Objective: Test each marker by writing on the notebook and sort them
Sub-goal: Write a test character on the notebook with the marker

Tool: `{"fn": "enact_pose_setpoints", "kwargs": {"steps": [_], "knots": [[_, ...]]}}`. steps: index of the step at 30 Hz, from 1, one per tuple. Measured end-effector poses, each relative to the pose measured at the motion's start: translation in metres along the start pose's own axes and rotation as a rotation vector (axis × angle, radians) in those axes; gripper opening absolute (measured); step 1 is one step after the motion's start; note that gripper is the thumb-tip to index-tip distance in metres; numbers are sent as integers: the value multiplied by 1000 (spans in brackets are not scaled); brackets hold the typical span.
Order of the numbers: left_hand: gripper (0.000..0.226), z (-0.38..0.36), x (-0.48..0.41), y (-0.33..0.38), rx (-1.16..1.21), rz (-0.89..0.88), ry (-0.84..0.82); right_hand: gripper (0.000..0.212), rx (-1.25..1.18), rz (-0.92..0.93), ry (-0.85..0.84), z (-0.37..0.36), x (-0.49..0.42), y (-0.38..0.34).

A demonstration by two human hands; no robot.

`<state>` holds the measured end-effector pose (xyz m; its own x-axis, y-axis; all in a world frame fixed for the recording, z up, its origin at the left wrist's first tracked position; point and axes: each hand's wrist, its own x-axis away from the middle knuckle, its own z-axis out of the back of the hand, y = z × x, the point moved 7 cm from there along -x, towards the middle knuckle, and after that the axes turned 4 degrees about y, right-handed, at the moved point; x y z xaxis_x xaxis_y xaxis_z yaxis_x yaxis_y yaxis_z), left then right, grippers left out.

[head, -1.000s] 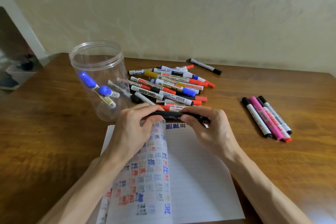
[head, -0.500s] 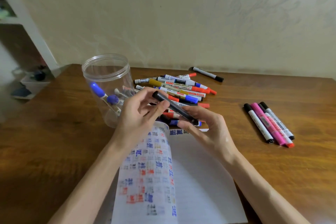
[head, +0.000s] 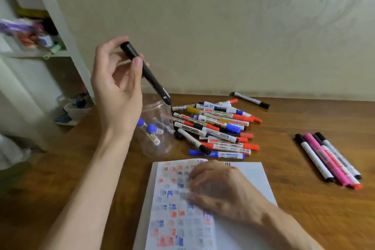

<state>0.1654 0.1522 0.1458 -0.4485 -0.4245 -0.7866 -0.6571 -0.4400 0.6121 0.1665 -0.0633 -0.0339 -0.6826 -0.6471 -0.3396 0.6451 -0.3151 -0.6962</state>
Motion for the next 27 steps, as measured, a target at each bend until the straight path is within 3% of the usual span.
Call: {"fn": "enact_pose_setpoints", "kwargs": {"steps": [2,6,11,18,27], "knots": [[31,10,0,-5,-12,29,66,16,26,29,-28,-4,0,0],[32,23,4,-17,25,83,182,33,64,24,-112,-7,-1,2],[35,31,6,-28,29,125,278,31,70,8,-130,-8,-2,4],[31,6,19,-48,-263,143,-69,29,47,-14,-130,-8,0,5],[18,3,31,-62,-442,52,-226,28,17,-8,-80,-6,1,4]]}}
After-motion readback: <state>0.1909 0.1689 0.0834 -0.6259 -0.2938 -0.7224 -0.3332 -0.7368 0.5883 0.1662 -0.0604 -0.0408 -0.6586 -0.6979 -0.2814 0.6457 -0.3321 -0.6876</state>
